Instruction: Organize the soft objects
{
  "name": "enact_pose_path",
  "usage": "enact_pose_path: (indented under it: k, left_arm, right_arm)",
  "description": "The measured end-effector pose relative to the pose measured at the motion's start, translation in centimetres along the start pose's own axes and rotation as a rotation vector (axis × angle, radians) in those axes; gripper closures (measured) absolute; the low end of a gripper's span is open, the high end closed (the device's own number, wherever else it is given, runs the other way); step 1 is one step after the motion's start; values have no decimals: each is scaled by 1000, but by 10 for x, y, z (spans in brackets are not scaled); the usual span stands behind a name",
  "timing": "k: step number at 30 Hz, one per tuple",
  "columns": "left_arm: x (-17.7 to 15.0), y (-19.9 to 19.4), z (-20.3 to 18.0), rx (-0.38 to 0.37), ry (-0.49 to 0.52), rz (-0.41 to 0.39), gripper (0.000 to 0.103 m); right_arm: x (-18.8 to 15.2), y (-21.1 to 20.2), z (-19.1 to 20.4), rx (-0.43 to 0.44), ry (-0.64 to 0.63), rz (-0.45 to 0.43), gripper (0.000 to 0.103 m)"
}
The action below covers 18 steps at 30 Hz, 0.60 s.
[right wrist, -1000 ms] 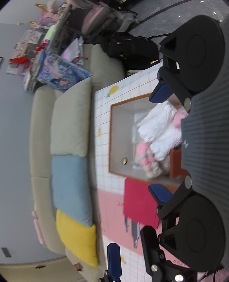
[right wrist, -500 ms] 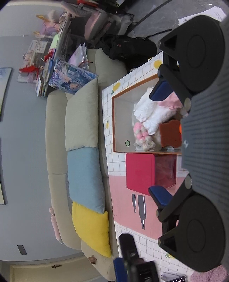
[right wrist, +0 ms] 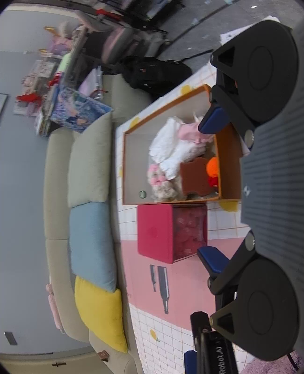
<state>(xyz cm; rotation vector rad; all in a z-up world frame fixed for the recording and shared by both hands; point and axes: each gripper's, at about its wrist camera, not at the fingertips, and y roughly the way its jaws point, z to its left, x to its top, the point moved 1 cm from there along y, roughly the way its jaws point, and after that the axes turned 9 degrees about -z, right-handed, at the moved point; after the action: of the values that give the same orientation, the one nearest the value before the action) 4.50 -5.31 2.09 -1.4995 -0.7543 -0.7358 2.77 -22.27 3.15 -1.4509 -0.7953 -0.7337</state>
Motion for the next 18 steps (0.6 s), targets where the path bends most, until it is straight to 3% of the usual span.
enact_pose_path:
  k: [5,18]
  left_arm:
    - [-10,-2,-9,10,53,27,10]
    - [-8,-2,-10,15,80,33,11]
  right_arm:
    - [-7,8,-6,-15,37,57,3]
    - [-7,11,-5,-14,45,71,3]
